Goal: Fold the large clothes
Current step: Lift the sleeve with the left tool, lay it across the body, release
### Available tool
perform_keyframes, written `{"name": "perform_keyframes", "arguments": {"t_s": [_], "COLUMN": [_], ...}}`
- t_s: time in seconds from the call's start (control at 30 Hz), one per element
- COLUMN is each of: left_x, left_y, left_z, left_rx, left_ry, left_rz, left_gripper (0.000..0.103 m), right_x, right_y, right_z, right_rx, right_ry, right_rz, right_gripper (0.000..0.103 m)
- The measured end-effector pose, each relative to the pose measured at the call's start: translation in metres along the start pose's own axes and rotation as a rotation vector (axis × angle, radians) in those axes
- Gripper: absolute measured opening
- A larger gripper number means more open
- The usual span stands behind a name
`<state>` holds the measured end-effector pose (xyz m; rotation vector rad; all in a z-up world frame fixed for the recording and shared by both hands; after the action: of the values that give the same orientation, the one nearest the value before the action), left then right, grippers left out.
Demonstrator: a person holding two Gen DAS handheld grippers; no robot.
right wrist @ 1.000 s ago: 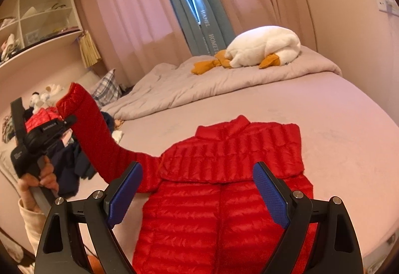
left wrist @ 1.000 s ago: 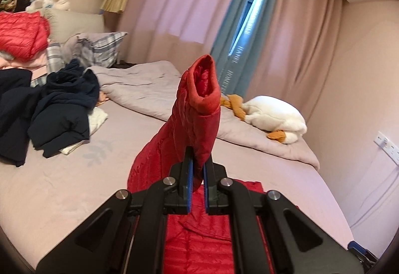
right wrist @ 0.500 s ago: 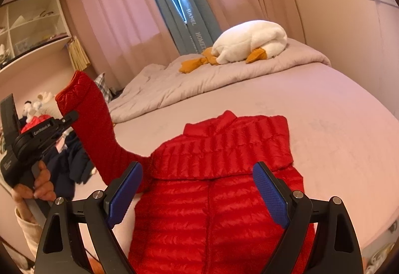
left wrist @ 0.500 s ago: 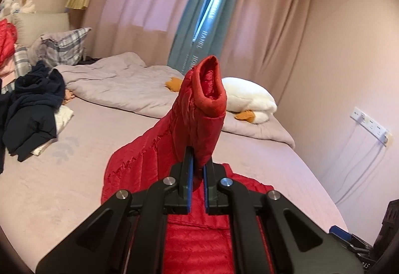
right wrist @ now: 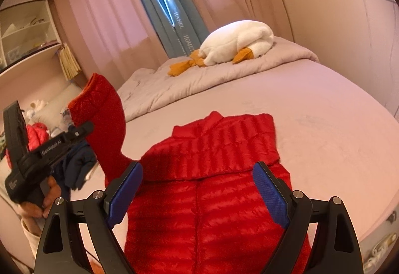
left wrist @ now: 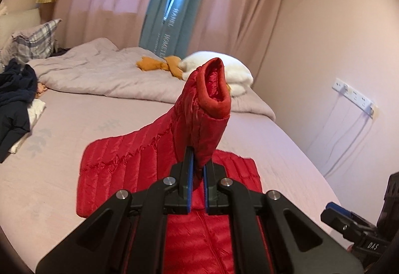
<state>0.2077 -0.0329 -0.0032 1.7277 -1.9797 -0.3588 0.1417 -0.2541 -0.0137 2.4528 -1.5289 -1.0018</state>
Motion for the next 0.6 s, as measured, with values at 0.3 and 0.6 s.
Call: {"name": "perform_keyframes", "arguments": {"t_s": [0.3, 0.6], "left_x": [0.029, 0.053], "left_y": [-0.019, -0.046], "left_z": [0.027, 0.075], "left_rx": [-0.076, -0.216], "left_ry": [-0.050, -0.097], "left_rz": [0.068, 0.133], "left_gripper": [0.006, 0.006], "right_x": [0.008, 0.018], "right_y": [0.003, 0.003], "right_z": [0.000, 0.002], "right_rx": [0.002, -0.005], "right_ry": [-0.019, -0.046], "right_rz": [0.012, 0.027], "right_gripper": [0.089, 0.089]}}
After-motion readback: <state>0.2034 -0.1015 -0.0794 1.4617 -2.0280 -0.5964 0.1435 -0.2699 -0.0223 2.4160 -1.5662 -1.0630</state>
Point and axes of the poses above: each gripper's, at about its wrist camera, not at the fingertips, and y roughly against the way its jaws point, x to its right, z to its underside, the point moved 5 cm from there along -y, roughly the way its jaws point, and after that the axes turned 12 degrees about -z, right-handed, at the moved point
